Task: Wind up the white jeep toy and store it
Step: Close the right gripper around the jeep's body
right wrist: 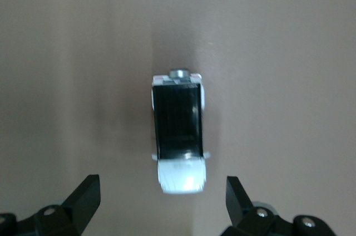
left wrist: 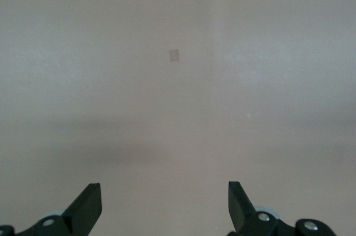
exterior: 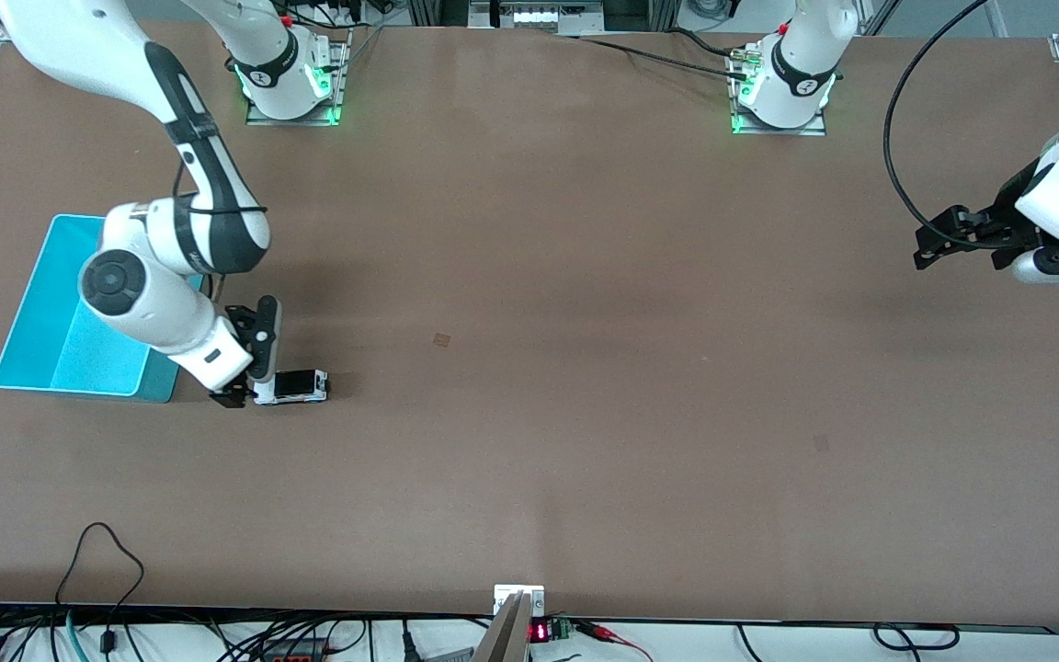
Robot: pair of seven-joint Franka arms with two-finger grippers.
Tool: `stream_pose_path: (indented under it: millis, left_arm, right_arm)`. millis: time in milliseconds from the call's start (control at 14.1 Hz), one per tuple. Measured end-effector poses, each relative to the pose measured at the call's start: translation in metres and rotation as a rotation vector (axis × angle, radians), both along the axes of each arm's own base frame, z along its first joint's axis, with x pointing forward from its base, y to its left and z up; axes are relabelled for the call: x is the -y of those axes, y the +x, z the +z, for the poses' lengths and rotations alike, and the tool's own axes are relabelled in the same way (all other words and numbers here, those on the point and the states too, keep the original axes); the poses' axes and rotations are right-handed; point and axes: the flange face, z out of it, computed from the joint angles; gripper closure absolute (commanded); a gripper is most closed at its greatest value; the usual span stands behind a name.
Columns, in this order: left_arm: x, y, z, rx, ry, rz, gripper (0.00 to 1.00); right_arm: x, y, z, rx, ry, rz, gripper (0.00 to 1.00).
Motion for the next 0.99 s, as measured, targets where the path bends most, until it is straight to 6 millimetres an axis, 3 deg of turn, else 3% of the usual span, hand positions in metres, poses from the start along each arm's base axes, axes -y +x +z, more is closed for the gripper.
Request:
stream_pose_path:
  millis: [142,567,708,779,850,921,992]
  left_arm:
    - [-0.004,-0.002,-0.001,-0.002,0.001,0.008,0.0]
    - [-0.001,-0.003,0.005,0.008,0.0,0.032,0.0]
    - [0.0,-0.005,0.003,-0.007,0.001,0.026,0.0]
    - [0.0,-0.006,0.003,-0.015,0.001,0.02,0.0]
    - [0.0,-0.006,0.003,-0.018,0.001,0.015,0.0]
    - [0.0,-0.007,0.003,-0.019,0.001,0.013,0.0]
    - [0.0,-0.007,0.003,-0.018,0.002,0.012,0.0]
  right_arm:
    - [-0.002,-0.001,-0.022,-0.016,-0.001,0.021,0.0]
    - [-0.003,0.001,-0.05,0.003,0.006,0.05,0.0]
    - [-0.003,0.002,-0.057,0.01,0.008,0.052,0.08]
    - [-0.003,0.002,-0.06,0.012,0.009,0.052,0.42]
    - [-0.003,0.003,-0.063,0.014,0.01,0.052,0.63]
    - [-0.004,0.004,-0.064,0.015,0.01,0.052,0.8]
    - [-0.004,0.006,-0.064,0.018,0.011,0.051,0.88]
